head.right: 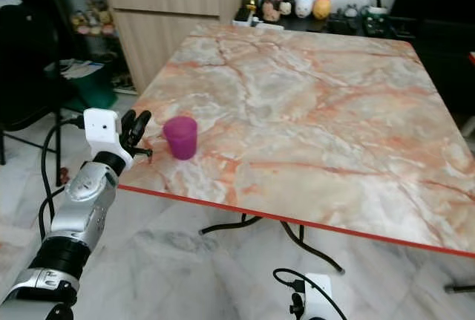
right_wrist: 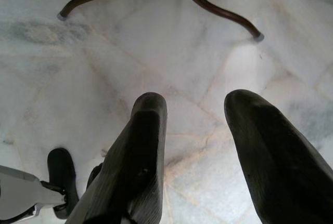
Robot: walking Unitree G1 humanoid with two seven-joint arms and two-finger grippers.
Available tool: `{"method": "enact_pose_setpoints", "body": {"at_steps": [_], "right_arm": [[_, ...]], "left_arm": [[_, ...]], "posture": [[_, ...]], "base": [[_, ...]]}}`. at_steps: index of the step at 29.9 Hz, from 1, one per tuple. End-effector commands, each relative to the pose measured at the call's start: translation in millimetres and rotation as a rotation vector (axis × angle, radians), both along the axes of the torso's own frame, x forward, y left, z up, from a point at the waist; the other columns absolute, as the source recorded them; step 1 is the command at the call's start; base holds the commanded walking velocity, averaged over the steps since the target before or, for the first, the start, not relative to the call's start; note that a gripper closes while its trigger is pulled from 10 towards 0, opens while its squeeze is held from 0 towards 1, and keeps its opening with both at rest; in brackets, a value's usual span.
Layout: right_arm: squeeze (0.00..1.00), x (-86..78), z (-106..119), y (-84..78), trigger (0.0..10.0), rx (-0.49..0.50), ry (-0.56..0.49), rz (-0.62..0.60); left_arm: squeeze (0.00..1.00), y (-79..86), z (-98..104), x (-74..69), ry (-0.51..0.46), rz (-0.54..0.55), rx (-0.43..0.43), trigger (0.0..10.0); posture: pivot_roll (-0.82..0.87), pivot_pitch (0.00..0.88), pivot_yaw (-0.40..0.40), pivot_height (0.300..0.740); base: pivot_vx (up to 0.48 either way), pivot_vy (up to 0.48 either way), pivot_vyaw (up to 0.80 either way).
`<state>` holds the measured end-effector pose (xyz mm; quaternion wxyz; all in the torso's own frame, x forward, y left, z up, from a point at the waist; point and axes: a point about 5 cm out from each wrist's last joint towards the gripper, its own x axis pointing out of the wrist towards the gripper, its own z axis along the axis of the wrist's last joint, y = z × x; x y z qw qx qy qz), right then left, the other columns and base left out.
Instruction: Setting the table
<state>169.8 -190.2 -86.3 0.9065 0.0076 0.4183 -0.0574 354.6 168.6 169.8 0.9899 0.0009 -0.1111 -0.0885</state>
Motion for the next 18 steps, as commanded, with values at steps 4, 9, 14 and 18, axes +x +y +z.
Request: {"method": "enact_pose_setpoints", "body": {"at_steps": [4,9,14,18], "right_arm": [[0.00,0.6,-0.3,1.5,10.0,0.014,0.007,-0.009],[0.00,-0.2,-0.8,1.5,10.0,0.013,0.012,-0.008],[0.00,-1.9,-1.2,0.0,10.0,0.008,0.012,-0.009],[0.00,-2.1,-1.2,0.0,10.0,0.007,0.011,-0.007]], "left_arm": [[0.00,-5.6,3.0,0.3,0.007,-0.049,0.020,10.0],[0.00,-7.4,5.4,-1.6,0.013,-0.050,0.012,10.0],[0.00,-4.8,11.9,-1.6,0.002,-0.042,0.008,10.0],[0.00,-3.8,21.0,-0.6,-0.002,-0.044,0.019,10.0]], "posture": [[0.08,0.000,-0.014,0.690],[0.09,0.000,-0.017,0.690],[0.09,0.000,-0.021,0.690],[0.09,0.000,-0.021,0.690]], "base": [[0.000,0.000,-0.67],[0.000,0.000,-0.66],[0.000,0.000,-0.51],[0.000,0.000,0.00]]}}
